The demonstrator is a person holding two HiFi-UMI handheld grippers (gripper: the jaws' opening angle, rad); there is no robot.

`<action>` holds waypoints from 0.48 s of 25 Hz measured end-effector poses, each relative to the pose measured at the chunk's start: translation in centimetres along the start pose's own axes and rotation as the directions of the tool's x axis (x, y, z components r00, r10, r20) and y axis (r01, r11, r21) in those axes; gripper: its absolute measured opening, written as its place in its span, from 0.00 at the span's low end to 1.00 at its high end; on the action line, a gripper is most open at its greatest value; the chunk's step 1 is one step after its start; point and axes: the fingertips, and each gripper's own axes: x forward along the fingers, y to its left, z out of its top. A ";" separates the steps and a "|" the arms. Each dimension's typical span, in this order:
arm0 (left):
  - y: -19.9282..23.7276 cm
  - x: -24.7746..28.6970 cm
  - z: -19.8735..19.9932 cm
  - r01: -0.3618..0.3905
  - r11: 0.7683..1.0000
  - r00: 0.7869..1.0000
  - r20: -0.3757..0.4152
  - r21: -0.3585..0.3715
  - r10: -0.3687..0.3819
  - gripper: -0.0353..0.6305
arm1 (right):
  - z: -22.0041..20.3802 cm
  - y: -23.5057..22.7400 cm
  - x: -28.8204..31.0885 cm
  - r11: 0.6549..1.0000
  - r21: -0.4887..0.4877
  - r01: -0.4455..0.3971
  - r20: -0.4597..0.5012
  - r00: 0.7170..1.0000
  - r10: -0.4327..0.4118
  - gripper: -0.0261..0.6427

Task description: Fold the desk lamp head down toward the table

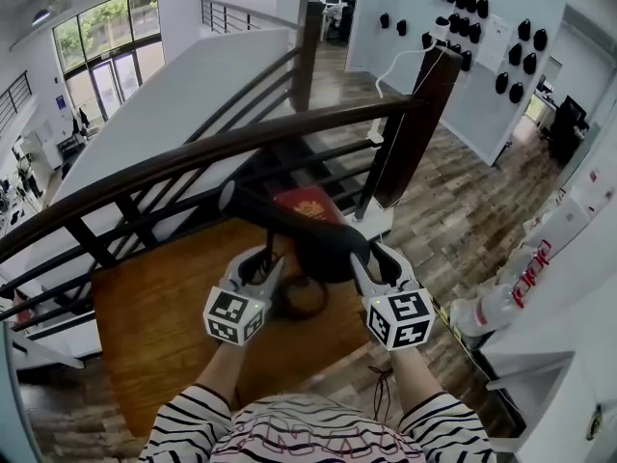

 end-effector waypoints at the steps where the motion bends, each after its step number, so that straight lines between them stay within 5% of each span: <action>1: -0.1 -0.1 0.0 0.004 1.000 1.000 0.000 -0.001 -0.004 0.24 | -0.3 0.2 0.2 1.000 0.006 -0.006 -0.004 1.000 0.006 0.27; 12: -0.2 -1.2 0.8 0.053 0.998 0.998 0.034 -0.019 -0.052 0.25 | -1.8 2.1 1.5 0.998 0.031 -0.055 -0.044 0.997 0.056 0.25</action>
